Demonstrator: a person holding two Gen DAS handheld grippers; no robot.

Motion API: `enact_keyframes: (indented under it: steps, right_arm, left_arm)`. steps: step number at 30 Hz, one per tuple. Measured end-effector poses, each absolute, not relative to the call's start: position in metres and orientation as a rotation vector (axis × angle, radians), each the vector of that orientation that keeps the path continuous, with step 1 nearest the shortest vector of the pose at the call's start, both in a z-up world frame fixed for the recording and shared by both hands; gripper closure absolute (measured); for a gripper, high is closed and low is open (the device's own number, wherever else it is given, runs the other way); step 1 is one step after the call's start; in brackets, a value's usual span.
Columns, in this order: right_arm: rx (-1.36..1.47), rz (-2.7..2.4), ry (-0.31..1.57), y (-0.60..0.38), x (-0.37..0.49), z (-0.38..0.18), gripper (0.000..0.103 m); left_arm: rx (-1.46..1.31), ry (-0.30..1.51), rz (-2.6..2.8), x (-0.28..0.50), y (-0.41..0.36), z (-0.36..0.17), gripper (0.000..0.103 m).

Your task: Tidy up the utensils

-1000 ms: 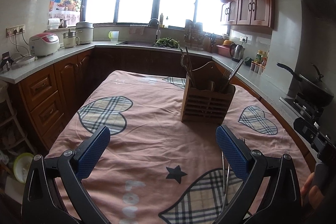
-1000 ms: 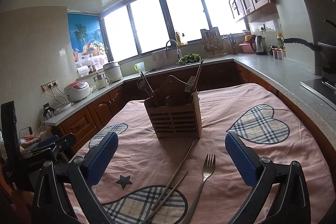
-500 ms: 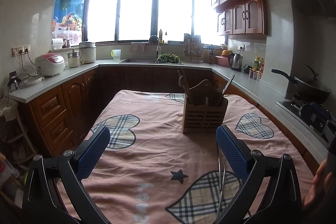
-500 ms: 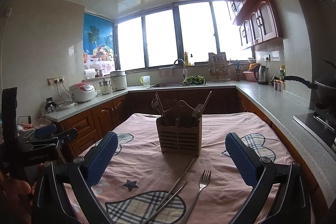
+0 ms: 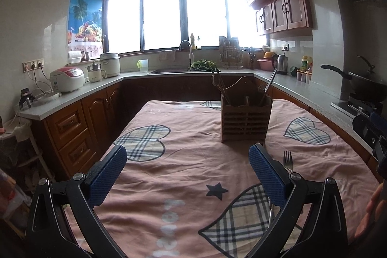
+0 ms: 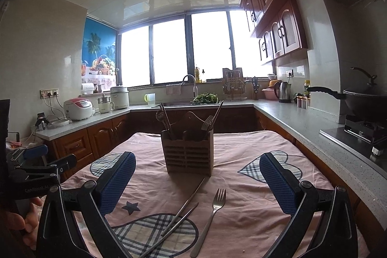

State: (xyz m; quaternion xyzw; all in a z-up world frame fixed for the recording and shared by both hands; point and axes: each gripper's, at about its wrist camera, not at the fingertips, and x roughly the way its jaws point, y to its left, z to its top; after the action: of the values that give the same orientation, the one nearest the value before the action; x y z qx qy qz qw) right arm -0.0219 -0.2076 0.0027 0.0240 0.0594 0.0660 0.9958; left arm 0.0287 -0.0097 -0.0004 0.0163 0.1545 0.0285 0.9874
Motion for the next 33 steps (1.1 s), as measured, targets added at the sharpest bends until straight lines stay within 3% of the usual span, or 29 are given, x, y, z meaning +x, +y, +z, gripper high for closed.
enact_keyframes:
  steps: [33]
  right_arm:
    - [0.079, 0.150, 0.136, -0.206, -0.019, -0.028, 0.000]
  left_arm:
    - [0.028, 0.297, 0.059, 0.026, -0.007, -0.028, 0.000]
